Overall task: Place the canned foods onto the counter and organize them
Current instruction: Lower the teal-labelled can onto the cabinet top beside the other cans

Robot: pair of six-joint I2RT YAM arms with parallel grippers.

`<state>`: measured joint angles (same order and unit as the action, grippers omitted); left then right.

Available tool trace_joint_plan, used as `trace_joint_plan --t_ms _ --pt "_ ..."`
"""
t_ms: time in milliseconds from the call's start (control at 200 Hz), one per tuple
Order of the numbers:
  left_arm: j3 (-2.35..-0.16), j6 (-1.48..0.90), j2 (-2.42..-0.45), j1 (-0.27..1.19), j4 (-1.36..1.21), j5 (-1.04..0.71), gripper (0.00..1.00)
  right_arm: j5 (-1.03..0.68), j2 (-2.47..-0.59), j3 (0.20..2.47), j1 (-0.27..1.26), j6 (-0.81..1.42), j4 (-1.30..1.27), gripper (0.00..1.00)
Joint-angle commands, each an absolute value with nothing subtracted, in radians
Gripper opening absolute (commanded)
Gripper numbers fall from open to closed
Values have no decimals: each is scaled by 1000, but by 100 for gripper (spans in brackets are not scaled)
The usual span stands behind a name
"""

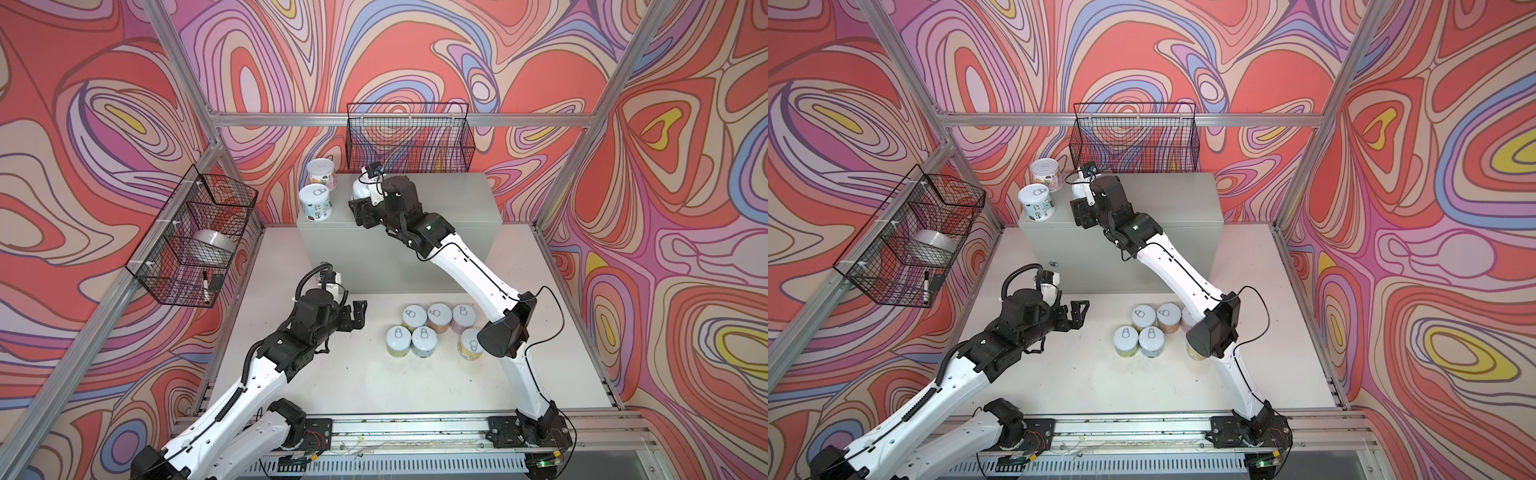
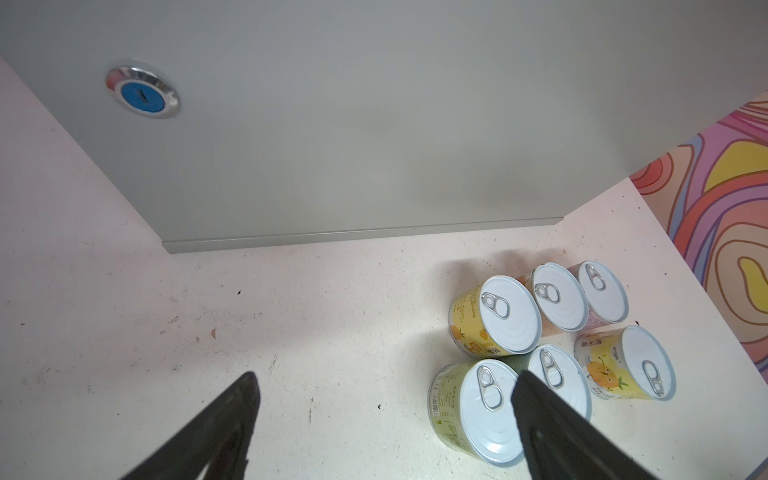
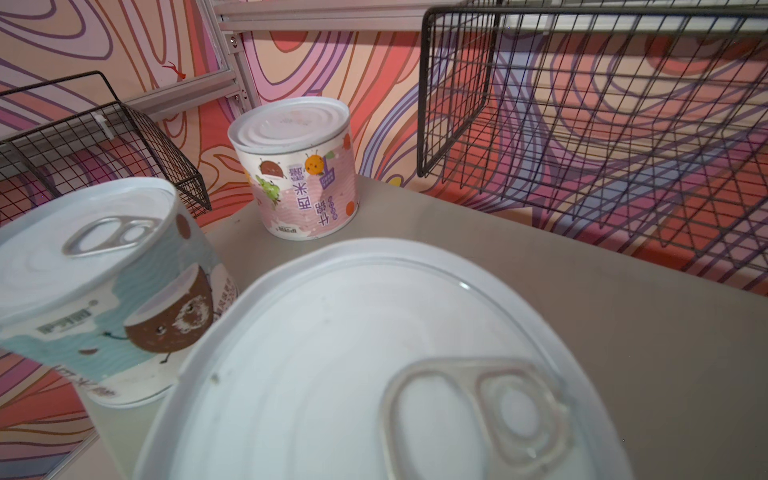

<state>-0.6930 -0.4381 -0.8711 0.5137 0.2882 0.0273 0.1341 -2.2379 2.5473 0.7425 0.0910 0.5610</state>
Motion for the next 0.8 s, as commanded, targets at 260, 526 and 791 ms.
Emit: trace_joint_plan --t_ms 260,526,791 --pt "-695 -426 -865 518 293 59 97 147 -2263 2609 741 92 546 29" --pt "-692 -423 -840 518 307 72 97 156 -2255 2594 740 99 534 42" --pt "-696 -420 -839 518 308 78 97 164 -2244 2575 742 96 519 61"
